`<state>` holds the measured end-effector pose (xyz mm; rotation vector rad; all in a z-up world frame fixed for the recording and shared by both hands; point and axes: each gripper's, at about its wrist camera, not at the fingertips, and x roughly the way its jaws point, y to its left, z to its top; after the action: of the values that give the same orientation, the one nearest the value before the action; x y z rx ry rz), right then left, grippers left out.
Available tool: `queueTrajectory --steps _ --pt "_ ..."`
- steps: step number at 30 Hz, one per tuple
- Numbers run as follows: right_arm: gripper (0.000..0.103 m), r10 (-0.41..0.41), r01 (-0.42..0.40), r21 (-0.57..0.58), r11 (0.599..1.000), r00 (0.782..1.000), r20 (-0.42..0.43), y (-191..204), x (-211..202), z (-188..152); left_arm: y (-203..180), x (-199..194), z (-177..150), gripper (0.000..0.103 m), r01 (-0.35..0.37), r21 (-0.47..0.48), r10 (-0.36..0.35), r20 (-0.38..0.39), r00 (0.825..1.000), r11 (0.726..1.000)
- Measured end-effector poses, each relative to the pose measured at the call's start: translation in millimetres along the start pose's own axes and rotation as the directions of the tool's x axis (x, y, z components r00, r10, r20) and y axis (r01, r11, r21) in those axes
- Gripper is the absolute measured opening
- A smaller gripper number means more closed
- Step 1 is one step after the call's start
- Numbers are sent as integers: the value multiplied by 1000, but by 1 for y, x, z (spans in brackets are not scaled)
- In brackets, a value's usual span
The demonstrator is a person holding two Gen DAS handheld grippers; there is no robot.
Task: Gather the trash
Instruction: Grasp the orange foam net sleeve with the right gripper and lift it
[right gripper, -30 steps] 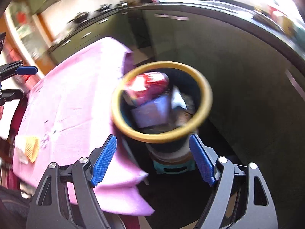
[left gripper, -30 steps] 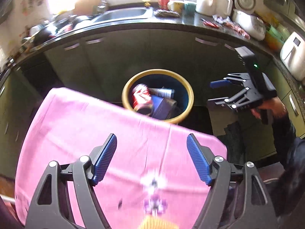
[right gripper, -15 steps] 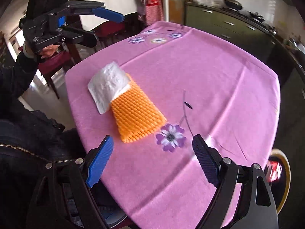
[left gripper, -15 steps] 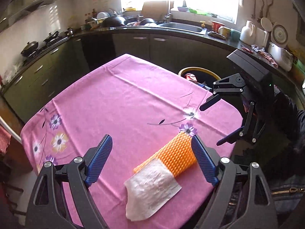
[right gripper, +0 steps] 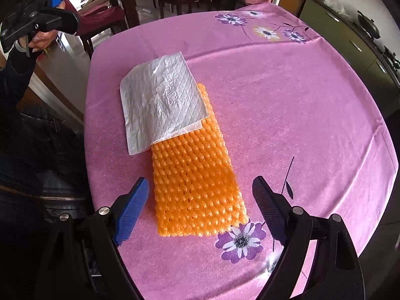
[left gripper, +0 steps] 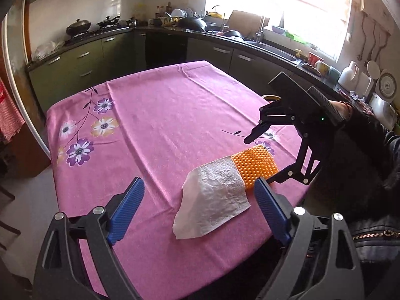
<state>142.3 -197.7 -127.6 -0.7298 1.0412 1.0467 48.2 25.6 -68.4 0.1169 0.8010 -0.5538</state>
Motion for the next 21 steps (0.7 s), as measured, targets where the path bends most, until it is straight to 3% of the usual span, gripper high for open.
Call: queueTrajectory --steps 4,8,14,16,21 --pt "75 -3 3 -14 1000 999 -34 -2 10 4 5 2 -4 85 3 -31 -3 -2 1000 1000" --pt "73 2 -3 -23 1000 999 -49 -3 16 9 6 5 -5 85 7 -38 -7 -6 1000 999" --pt "48 1 0 11 1000 999 -42 -8 14 10 6 8 -6 85 10 -45 -10 -13 1000 999" --pt "33 -13 14 35 999 999 -32 -12 10 7 7 10 -6 85 13 -47 -13 -14 1000 999" --pt "26 -49 49 129 990 999 1 -25 0 -4 7 11 -6 85 20 -44 -20 -12 1000 999"
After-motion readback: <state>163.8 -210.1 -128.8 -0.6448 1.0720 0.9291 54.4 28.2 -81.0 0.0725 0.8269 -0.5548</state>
